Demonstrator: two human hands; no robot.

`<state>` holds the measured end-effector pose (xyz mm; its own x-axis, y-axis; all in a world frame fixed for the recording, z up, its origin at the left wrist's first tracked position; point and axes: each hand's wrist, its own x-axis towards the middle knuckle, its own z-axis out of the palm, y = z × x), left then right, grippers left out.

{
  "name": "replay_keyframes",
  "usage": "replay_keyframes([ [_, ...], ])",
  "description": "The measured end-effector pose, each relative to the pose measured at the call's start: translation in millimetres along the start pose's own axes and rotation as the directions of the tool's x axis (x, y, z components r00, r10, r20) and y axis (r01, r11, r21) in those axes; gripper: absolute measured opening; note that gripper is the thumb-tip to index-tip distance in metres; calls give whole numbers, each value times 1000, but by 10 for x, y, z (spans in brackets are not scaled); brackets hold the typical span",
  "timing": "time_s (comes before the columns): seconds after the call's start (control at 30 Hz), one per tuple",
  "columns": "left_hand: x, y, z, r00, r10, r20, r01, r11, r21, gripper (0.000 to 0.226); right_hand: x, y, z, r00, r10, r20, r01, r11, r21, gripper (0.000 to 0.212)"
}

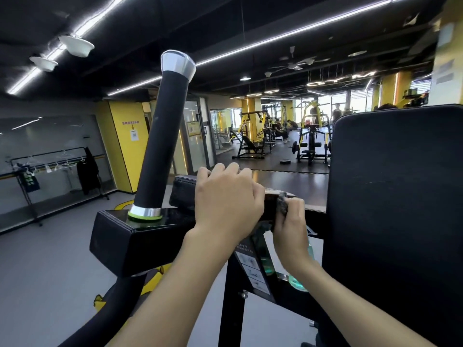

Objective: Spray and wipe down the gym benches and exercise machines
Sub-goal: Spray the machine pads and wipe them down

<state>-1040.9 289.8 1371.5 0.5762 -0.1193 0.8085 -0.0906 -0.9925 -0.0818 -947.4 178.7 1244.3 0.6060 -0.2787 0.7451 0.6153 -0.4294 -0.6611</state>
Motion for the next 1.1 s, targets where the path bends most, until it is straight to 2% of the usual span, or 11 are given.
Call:
replay_keyframes([
  [0.07, 1, 2, 17, 999, 2, -45, -2, 1000, 2, 39, 111, 143, -4, 987, 157, 38, -155, 987, -35, 16],
  [0.17, 3, -3, 38, 999, 8, -52, -8, 1000, -2, 29, 272, 322, 17, 958, 282, 46, -276, 955, -110, 20],
  [0.33, -8, -4, 44, 999, 2, -38, -3, 1000, -19, 32, 516, 474, 17, 867, 494, 72, -478, 863, -162, 14],
  [0.43, 6, -6, 40, 1000, 3, -4, -3, 1000, -24, 38, 543, 464, 19, 815, 573, 85, -561, 817, -132, 17],
  [0.67, 10, 9, 28, 1000, -21, 20, 22, 1000, -11, 43, 343, 190, -84, 838, 528, 139, -524, 849, -68, 21],
  [0.87, -1, 62, -58, 995, -13, 99, 10, 1000, 25, 25, 108, -187, -163, 894, 403, 194, -416, 909, 30, 18],
  [0.93, 14, 117, -80, 995, 11, 94, -17, 997, 70, 18, 44, -289, -226, 900, 356, 251, -386, 919, 82, 19],
  [1.0, -13, 243, -72, 994, 54, 100, -57, 998, 29, 8, 21, -391, -333, 892, 320, 319, -379, 914, 144, 18],
  [1.1, -96, 559, -39, 976, 199, 84, -192, 978, -82, 23, 110, -556, -573, 875, 329, 355, -447, 832, 329, 17],
])
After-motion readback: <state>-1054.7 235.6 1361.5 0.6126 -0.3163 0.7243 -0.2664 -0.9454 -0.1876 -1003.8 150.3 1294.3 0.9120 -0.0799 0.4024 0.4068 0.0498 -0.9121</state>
